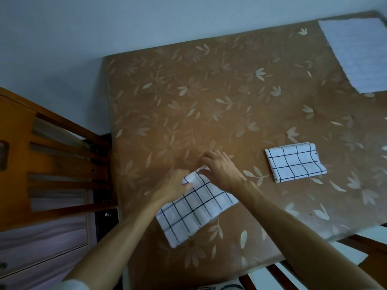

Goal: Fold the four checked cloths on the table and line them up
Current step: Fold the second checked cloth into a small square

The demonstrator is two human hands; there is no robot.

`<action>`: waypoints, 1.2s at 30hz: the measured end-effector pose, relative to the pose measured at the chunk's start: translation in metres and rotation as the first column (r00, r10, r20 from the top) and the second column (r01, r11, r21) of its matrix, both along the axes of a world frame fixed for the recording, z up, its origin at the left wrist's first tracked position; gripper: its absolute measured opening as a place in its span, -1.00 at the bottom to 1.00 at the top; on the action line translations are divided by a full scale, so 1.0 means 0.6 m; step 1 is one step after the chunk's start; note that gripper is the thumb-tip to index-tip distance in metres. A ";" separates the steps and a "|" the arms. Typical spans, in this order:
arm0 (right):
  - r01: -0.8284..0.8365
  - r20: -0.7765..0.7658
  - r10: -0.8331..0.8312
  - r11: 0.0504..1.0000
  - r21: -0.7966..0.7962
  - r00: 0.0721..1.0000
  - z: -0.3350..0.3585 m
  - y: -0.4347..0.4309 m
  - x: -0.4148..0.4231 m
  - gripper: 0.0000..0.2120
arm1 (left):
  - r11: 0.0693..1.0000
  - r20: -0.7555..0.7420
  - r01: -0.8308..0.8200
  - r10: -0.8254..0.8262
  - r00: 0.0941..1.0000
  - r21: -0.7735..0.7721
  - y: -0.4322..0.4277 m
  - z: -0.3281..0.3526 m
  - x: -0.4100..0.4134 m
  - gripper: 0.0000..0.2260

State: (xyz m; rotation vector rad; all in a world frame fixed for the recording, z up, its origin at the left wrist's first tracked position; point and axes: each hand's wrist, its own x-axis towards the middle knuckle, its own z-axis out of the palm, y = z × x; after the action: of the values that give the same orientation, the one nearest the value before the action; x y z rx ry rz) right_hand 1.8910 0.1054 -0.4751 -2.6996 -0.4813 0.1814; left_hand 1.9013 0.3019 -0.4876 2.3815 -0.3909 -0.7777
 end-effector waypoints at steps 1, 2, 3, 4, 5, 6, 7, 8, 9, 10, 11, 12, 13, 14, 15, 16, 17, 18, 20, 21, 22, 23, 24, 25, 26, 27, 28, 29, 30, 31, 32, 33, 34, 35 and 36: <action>0.081 -0.008 -0.080 0.994 0.070 0.997 0.002 -0.007 -0.003 -0.72 | 0.995 -0.071 -0.073 0.068 0.995 -0.065 0.004 -0.003 -0.002 -0.87; 0.192 -0.029 -0.190 0.970 0.151 0.981 0.003 -0.014 -0.009 -0.62 | 0.979 -0.151 -0.156 0.135 0.979 -0.134 0.010 -0.003 -0.004 -0.89; 0.321 -0.084 -0.309 0.918 0.233 0.947 0.000 -0.022 -0.016 -0.48 | 0.944 -0.228 -0.255 0.206 0.952 -0.211 0.017 -0.001 -0.006 -0.90; 0.452 -0.191 -0.411 0.842 0.295 0.891 -0.001 -0.030 -0.025 -0.31 | 0.896 -0.301 -0.357 0.275 0.913 -0.265 0.024 0.002 -0.007 -0.86; 0.570 -0.336 -0.471 0.753 0.328 0.816 0.000 -0.037 -0.036 -0.15 | 0.838 -0.371 -0.459 0.342 0.863 -0.296 0.031 0.006 -0.009 -0.83; 0.657 -0.479 -0.477 0.671 0.343 0.737 0.002 -0.043 -0.049 -0.03 | 0.784 -0.438 -0.542 0.391 0.809 -0.302 0.036 0.010 -0.010 -0.82; 0.710 -0.591 -0.444 0.609 0.352 0.674 0.002 -0.050 -0.061 0.04 | 0.734 -0.503 -0.605 0.414 0.759 -0.309 0.040 0.015 -0.011 -0.80; 0.736 -0.666 -0.395 0.576 0.357 0.633 0.005 -0.055 -0.072 0.05 | 0.688 -0.562 -0.653 0.418 0.714 -0.317 0.045 0.017 -0.012 -0.77; 0.744 -0.716 -0.342 0.558 0.367 0.609 0.009 -0.058 -0.081 0.02 | 0.642 -0.624 -0.697 0.412 0.664 -0.319 0.048 0.023 -0.015 -0.74; 0.743 -0.750 -0.286 0.551 0.381 0.596 0.010 -0.061 -0.088 -0.04 | 0.607 -0.672 -0.731 0.403 0.622 -0.312 0.051 0.027 -0.016 -0.73; 0.731 -0.775 -0.218 0.548 0.406 0.594 0.008 -0.065 -0.092 -0.14 | 0.582 -0.714 -0.756 0.388 0.583 -0.301 0.053 0.034 -0.018 -0.71; 0.708 -0.787 -0.140 0.550 0.442 0.601 0.005 -0.066 -0.095 -0.26 | 0.566 -0.746 -0.772 0.372 0.553 -0.290 0.056 0.037 -0.020 -0.70; 0.686 -0.793 -0.063 0.546 0.481 0.606 0.002 -0.065 -0.097 -0.37 | 0.553 -0.773 -0.784 0.354 0.526 -0.281 0.056 0.043 -0.023 -0.70; 0.679 -0.799 -0.006 0.531 0.507 0.602 0.000 -0.064 -0.099 -0.45 | 0.545 -0.790 -0.791 0.338 0.511 -0.279 0.056 0.045 -0.025 -0.71; 0.696 -0.811 0.019 0.502 0.514 0.585 -0.001 -0.061 -0.100 -0.51 | 0.538 -0.801 -0.796 0.329 0.500 -0.277 0.056 0.048 -0.027 -0.71; 0.717 -0.823 0.025 0.475 0.509 0.568 -0.001 -0.059 -0.100 -0.56 | 0.533 -0.804 -0.799 0.326 0.497 -0.278 0.056 0.048 -0.028 -0.70; 0.732 -0.829 0.017 0.460 0.503 0.559 -0.002 -0.058 -0.100 -0.61 | 0.529 -0.803 -0.800 0.325 0.499 -0.283 0.055 0.050 -0.030 -0.69; 0.737 -0.830 0.005 0.456 0.498 0.558 -0.002 -0.058 -0.100 -0.64 | 0.533 -0.796 -0.793 0.321 0.512 -0.295 0.056 0.048 -0.030 -0.68; 0.732 -0.816 -0.018 0.454 0.508 0.577 0.002 -0.061 -0.101 -0.68 | 0.575 -0.771 -0.759 0.319 0.552 -0.305 0.060 0.047 -0.032 -0.67; 0.728 -0.805 -0.031 0.446 0.520 0.593 0.005 -0.064 -0.101 -0.70 | 0.617 -0.749 -0.728 0.321 0.580 -0.299 0.063 0.047 -0.034 -0.67; 0.729 -0.794 -0.047 0.434 0.530 0.606 0.009 -0.067 -0.101 -0.73 | 0.663 -0.723 -0.688 0.314 0.615 -0.296 0.067 0.045 -0.035 -0.66; 0.731 -0.786 -0.063 0.419 0.538 0.615 0.014 -0.070 -0.102 -0.75 | 0.702 -0.705 -0.650 0.302 0.642 -0.291 0.070 0.044 -0.037 -0.66; 0.730 -0.778 -0.075 0.411 0.546 0.624 0.016 -0.073 -0.103 -0.77 | 0.728 -0.690 -0.621 0.289 0.663 -0.291 0.074 0.043 -0.039 -0.67; 0.725 -0.770 -0.077 0.406 0.556 0.634 0.017 -0.076 -0.105 -0.78 | 0.741 -0.680 -0.606 0.286 0.675 -0.289 0.077 0.043 -0.040 -0.68; 0.718 -0.764 -0.070 0.403 0.567 0.642 0.018 -0.078 -0.107 -0.78 | 0.748 -0.668 -0.595 0.286 0.687 -0.293 0.081 0.042 -0.042 -0.70; 0.716 -0.763 -0.060 0.398 0.573 0.644 0.018 -0.080 -0.109 -0.77 | 0.748 -0.657 -0.592 0.288 0.697 -0.300 0.083 0.043 -0.044 -0.70; 0.721 -0.767 -0.048 0.382 0.578 0.640 0.017 -0.080 -0.112 -0.76 | 0.743 -0.644 -0.590 0.288 0.709 -0.317 0.085 0.043 -0.046 -0.69; 0.733 -0.775 -0.041 0.358 0.578 0.631 0.016 -0.081 -0.115 -0.76 | 0.732 -0.632 -0.591 0.288 0.719 -0.338 0.086 0.044 -0.047 -0.68; 0.748 -0.785 -0.034 0.331 0.575 0.619 0.015 -0.080 -0.117 -0.76 | 0.720 -0.618 -0.593 0.292 0.730 -0.360 0.088 0.044 -0.048 -0.67; 0.764 -0.795 -0.027 0.302 0.571 0.606 0.015 -0.079 -0.119 -0.76 | 0.705 -0.608 -0.601 0.301 0.735 -0.377 0.086 0.044 -0.049 -0.66; 0.775 -0.803 -0.019 0.275 0.569 0.596 0.015 -0.077 -0.121 -0.78 | 0.689 -0.601 -0.614 0.318 0.733 -0.385 0.086 0.043 -0.049 -0.67; 0.782 -0.806 -0.020 0.258 0.567 0.592 0.016 -0.076 -0.123 -0.81 | 0.674 -0.595 -0.630 0.340 0.728 -0.386 0.084 0.043 -0.049 -0.72; 0.786 -0.807 -0.036 0.257 0.562 0.589 0.019 -0.075 -0.123 -0.83 | 0.668 -0.589 -0.639 0.357 0.725 -0.381 0.083 0.043 -0.049 -0.79; 0.788 -0.806 -0.062 0.269 0.554 0.588 0.024 -0.074 -0.123 -0.79 | 0.676 -0.568 -0.632 0.369 0.736 -0.379 0.081 0.046 -0.050 -0.83; 0.792 -0.807 -0.095 0.289 0.538 0.583 0.027 -0.073 -0.123 -0.70 | 0.703 -0.526 -0.603 0.374 0.764 -0.377 0.080 0.048 -0.050 -0.75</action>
State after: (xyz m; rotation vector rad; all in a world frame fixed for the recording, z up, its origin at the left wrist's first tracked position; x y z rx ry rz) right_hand 1.8173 0.0614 -0.4587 -1.3975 0.4473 0.5025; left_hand 1.8713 0.3500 -0.4588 1.6129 0.2166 -0.7579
